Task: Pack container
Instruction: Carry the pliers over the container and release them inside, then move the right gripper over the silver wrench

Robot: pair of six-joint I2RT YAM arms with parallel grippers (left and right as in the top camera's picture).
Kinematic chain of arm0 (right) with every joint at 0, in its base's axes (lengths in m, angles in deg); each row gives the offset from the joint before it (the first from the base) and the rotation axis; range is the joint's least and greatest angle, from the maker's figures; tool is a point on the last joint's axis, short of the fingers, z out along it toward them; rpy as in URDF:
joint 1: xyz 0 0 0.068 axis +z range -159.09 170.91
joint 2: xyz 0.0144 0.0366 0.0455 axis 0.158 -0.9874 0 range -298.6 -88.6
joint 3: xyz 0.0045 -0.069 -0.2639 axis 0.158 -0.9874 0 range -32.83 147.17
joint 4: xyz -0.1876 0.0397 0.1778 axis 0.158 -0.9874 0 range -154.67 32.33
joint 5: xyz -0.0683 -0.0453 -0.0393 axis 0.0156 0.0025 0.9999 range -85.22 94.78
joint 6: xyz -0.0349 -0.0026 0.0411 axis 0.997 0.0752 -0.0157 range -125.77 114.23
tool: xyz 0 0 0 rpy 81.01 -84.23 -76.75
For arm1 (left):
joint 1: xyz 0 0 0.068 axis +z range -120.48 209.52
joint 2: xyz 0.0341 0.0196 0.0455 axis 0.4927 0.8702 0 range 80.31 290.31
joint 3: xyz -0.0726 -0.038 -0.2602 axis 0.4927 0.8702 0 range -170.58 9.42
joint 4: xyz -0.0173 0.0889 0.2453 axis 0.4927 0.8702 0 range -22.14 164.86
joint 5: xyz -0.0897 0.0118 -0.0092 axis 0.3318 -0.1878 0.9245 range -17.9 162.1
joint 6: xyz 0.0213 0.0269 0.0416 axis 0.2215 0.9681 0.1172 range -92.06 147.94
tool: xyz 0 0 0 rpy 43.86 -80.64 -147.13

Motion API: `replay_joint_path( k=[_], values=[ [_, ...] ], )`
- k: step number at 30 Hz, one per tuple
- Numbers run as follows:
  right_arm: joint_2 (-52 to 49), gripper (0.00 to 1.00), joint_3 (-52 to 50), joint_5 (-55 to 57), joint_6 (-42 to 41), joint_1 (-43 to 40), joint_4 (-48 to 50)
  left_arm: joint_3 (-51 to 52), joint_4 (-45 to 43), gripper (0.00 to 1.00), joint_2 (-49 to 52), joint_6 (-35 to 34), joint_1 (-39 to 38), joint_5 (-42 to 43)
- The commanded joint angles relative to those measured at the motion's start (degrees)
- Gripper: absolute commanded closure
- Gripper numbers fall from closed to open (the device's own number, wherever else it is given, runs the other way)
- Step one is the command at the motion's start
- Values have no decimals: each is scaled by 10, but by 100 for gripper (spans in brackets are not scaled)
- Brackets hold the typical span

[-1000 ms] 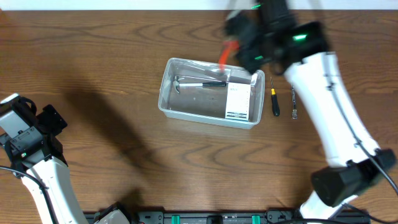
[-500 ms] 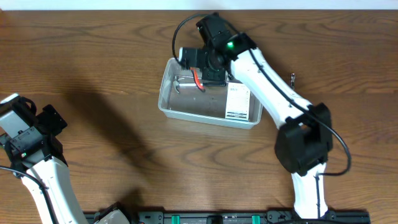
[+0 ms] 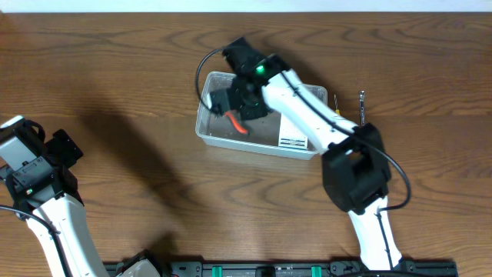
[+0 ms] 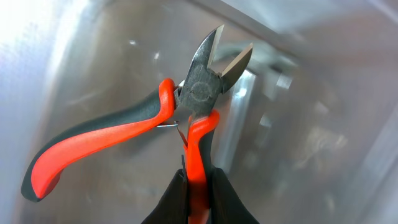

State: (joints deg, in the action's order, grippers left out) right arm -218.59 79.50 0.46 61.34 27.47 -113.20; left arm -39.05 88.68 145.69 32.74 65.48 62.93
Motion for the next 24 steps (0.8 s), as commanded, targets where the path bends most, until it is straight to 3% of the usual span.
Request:
replay_joint_path(
  k=[1, 2, 4, 8, 14, 21, 24],
  values=[
    [-29, 98, 0, -15, 16, 23, -7, -5, 2, 2, 2, 5, 3, 2],
    [-35, 94, 0, -15, 16, 28, -7, -5, 2, 2, 2, 5, 3, 2],
    [-40, 73, 0, -14, 15, 36, -8, -5, 2, 2, 2, 5, 3, 2],
    [-24, 65, 3, 35, -35, 45, 6, -5, 2, 2, 2, 5, 3, 2],
    [54, 64, 19, 102, -168, 17, 13, -5, 2, 2, 2, 5, 3, 2],
    [199, 40, 20, 123, -410, -111, -25, -5, 2, 2, 2, 5, 3, 2],
    [239, 37, 20, 71, -492, -199, -51, -5, 2, 2, 2, 5, 3, 2]
  ],
)
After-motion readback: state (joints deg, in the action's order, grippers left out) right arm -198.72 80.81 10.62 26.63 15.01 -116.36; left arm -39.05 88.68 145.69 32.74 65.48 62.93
